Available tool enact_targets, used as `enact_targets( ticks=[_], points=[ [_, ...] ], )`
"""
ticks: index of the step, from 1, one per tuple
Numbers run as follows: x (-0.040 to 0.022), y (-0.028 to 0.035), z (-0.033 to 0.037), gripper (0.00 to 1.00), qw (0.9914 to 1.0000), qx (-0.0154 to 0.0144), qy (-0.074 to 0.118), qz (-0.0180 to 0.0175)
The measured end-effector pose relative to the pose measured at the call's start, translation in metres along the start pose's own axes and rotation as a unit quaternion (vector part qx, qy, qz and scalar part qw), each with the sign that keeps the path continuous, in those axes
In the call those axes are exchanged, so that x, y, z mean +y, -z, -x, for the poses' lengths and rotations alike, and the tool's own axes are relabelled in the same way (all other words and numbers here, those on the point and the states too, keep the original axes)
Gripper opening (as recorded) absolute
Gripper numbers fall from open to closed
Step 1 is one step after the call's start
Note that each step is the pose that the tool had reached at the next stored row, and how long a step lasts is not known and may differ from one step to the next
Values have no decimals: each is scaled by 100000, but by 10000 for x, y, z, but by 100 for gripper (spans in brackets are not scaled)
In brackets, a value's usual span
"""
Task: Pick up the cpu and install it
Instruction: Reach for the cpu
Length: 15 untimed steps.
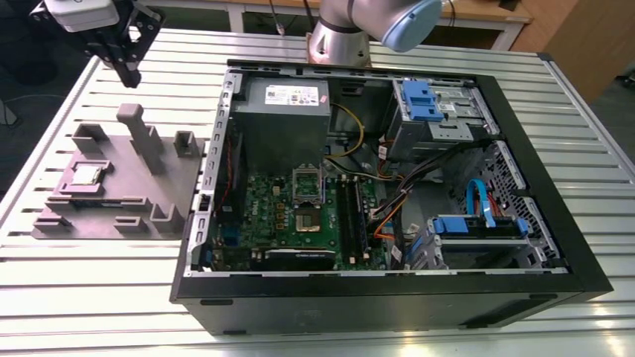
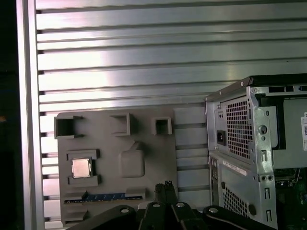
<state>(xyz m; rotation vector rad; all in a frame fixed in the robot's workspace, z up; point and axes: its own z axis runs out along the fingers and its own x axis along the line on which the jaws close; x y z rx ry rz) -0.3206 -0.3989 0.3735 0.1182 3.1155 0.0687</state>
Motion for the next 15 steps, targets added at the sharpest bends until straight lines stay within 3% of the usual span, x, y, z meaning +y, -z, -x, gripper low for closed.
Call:
enact_targets(
  ticks=[15],
  points=[
    [-10, -2, -127, 10, 100000, 20, 1, -3]
  ],
)
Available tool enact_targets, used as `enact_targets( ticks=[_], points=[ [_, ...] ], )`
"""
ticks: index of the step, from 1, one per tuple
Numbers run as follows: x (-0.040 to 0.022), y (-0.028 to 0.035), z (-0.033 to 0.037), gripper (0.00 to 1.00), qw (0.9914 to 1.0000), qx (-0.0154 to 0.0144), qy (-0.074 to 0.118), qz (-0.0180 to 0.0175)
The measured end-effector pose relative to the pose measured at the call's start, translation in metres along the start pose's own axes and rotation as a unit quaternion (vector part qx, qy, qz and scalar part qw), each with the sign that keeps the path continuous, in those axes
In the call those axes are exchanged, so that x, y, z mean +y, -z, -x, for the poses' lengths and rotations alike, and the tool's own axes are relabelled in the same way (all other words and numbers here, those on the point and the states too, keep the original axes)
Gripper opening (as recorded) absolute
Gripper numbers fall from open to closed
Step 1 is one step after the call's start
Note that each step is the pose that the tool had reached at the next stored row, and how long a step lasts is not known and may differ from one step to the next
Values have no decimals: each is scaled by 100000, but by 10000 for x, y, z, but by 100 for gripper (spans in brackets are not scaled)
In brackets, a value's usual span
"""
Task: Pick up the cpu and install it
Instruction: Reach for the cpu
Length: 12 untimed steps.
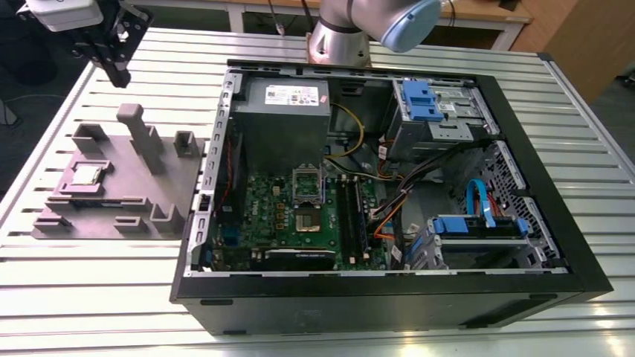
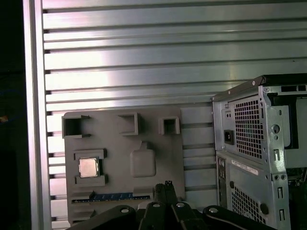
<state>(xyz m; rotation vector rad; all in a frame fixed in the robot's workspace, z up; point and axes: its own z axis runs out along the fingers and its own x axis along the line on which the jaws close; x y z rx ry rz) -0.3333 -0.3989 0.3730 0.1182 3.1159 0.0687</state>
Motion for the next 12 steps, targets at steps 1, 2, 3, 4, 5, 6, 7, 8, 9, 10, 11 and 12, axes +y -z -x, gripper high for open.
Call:
enact_targets(
  ticks=[1, 2, 3, 4, 5, 6, 7, 8, 9, 10, 11, 12],
  points=[
    [-1, 0, -12, 10, 100000, 4, 1, -4],
    [-1, -1, -15, 10, 100000, 1, 1, -1],
    [-1, -1, -19, 10, 100000, 1, -1, -3],
    [-2, -1, -22, 10, 100000, 5, 1, -3],
    [-2, -1, -26, 10, 100000, 1, 0, -1],
    [-2, -2, -29, 10, 100000, 1, 0, 0],
    [-2, -2, -32, 10, 100000, 2, -1, 1],
    [-3, -2, -35, 10, 100000, 2, -1, -2],
    [-3, -2, -37, 10, 100000, 1, 0, 0],
    [-3, -2, -40, 10, 100000, 2, -2, -1],
    [-3, -2, -43, 10, 100000, 2, -1, -2],
    [-4, -3, -46, 10, 100000, 1, -1, -2]
  ],
)
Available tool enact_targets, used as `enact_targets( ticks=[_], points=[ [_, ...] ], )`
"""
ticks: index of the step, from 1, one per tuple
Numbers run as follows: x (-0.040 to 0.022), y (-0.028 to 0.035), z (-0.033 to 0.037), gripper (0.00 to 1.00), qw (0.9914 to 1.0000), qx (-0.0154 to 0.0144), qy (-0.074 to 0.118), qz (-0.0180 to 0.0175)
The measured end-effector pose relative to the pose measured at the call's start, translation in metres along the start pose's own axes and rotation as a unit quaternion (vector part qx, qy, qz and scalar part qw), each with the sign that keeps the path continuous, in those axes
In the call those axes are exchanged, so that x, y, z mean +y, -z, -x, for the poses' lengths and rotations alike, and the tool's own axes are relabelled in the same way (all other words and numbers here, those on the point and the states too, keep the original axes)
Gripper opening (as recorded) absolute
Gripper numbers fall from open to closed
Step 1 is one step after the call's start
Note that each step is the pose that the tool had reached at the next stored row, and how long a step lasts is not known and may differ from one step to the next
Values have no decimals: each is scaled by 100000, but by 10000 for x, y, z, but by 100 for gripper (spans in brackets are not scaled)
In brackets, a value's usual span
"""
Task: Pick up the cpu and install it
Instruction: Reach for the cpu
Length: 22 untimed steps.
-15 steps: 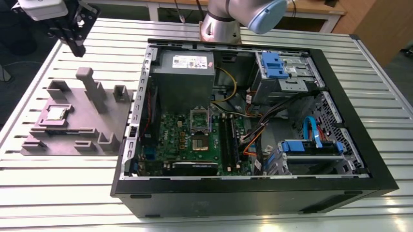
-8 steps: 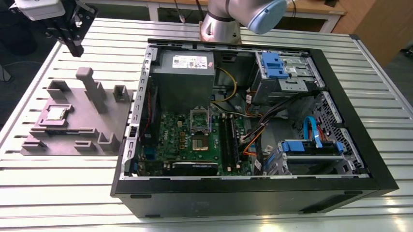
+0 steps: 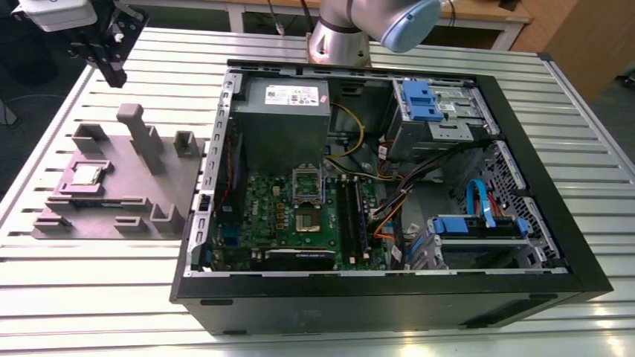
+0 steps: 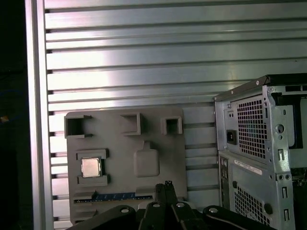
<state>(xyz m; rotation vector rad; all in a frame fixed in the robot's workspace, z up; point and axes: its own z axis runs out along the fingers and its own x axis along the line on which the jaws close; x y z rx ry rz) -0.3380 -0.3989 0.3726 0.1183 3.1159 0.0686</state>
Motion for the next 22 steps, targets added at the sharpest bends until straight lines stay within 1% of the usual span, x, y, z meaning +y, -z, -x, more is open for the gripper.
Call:
enact_targets(
  ticks=[15, 22],
  points=[
    [-2, -4, -28, 10, 100000, 0, 0, 1],
    [-5, -6, -57, 10, 100000, -1, 4, 1]
  ],
)
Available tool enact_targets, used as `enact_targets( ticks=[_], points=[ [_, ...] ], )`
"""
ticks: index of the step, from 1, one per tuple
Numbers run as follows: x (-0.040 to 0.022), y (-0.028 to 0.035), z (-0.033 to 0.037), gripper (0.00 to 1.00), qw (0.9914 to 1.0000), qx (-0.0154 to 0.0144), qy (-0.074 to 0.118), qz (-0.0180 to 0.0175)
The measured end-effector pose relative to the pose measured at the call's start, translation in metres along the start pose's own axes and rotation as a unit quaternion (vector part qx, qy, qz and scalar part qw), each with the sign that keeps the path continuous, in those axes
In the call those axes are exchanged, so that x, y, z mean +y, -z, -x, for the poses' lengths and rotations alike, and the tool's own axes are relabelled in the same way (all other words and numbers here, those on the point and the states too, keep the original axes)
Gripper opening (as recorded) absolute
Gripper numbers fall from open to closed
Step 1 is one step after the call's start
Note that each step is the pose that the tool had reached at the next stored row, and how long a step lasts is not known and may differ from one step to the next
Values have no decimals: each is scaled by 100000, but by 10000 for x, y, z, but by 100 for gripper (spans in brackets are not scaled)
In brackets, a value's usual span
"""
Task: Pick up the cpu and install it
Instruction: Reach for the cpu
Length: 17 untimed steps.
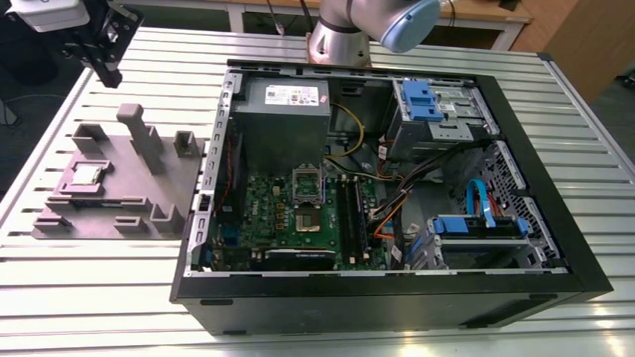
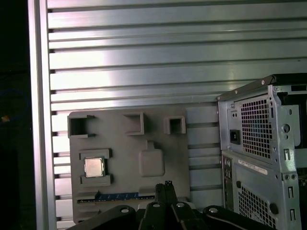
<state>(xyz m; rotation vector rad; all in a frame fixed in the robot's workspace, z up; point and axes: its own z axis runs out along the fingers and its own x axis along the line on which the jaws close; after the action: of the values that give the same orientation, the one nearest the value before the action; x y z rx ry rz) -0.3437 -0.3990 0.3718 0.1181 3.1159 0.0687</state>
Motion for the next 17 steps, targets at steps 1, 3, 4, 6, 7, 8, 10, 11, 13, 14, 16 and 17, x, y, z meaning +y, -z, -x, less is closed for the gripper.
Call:
enact_targets(
  ticks=[1, 3, 4, 6, 7, 8, 10, 11, 13, 14, 16, 17],
  points=[
    [0, 0, -4, 10, 100000, 2, -3, -2],
    [-1, -1, -10, 10, 100000, 0, -2, 1],
    [-1, -2, -12, 10, 100000, -1, -1, 0],
    [-1, -2, -17, 10, 100000, 5, -5, -3],
    [-1, -3, -19, 10, 100000, 1, -1, 0],
    [-2, -3, -21, 10, 100000, 0, 0, 3],
    [-2, -4, -26, 10, 100000, 2, -7, 0],
    [-2, -4, -28, 10, 100000, 1, -5, 0],
    [-2, -5, -31, 10, 100000, 3, -1, -2],
    [-3, -5, -33, 10, 100000, 5, -6, -3],
    [-3, -6, -37, 10, 100000, 5, -4, -1],
    [-3, -7, -38, 10, 100000, 7, -2, -1]
  ],
)
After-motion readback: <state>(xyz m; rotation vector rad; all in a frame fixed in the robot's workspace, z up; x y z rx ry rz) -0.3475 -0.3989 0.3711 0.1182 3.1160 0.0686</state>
